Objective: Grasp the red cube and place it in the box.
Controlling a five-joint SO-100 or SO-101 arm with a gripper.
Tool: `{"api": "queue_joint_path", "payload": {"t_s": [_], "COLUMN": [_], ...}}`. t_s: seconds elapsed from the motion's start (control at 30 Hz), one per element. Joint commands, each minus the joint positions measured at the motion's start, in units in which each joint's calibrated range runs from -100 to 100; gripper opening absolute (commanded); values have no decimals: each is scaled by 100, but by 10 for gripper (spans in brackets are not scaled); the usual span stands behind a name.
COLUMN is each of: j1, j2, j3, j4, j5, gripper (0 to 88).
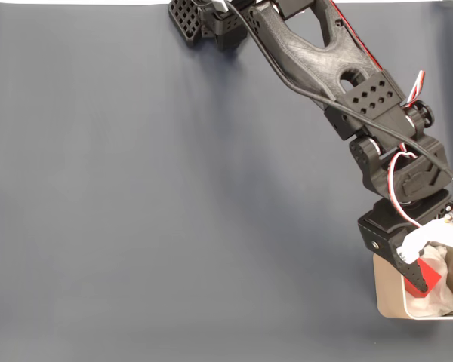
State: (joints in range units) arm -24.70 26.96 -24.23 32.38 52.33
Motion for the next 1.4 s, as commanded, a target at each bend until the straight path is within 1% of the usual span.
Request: {"api": "queue_joint_path", "payload": {"t_s": [0.0, 0.33, 1.0, 1.07, 1.1, 1.17, 1.23, 1.27, 1.3, 1.37], "j1": [13, 48, 27, 27, 34, 70, 148, 212, 290, 503], "j2": [-452, -487, -547, -591, -634, -747, -903, -1007, -1111, -1397], "j3": [-305, -168, -132, -77, -31, 60, 215, 315, 407, 671], "j4": [-197, -418, -533, -533, -533, -533, -533, -533, -533, -533], "j5": [-10, -20, -103, -117, -117, -137, -107, -88, -83, -88], "gripper": [480, 482, 474, 438, 400, 233, 83, 23, 0, 0]}}
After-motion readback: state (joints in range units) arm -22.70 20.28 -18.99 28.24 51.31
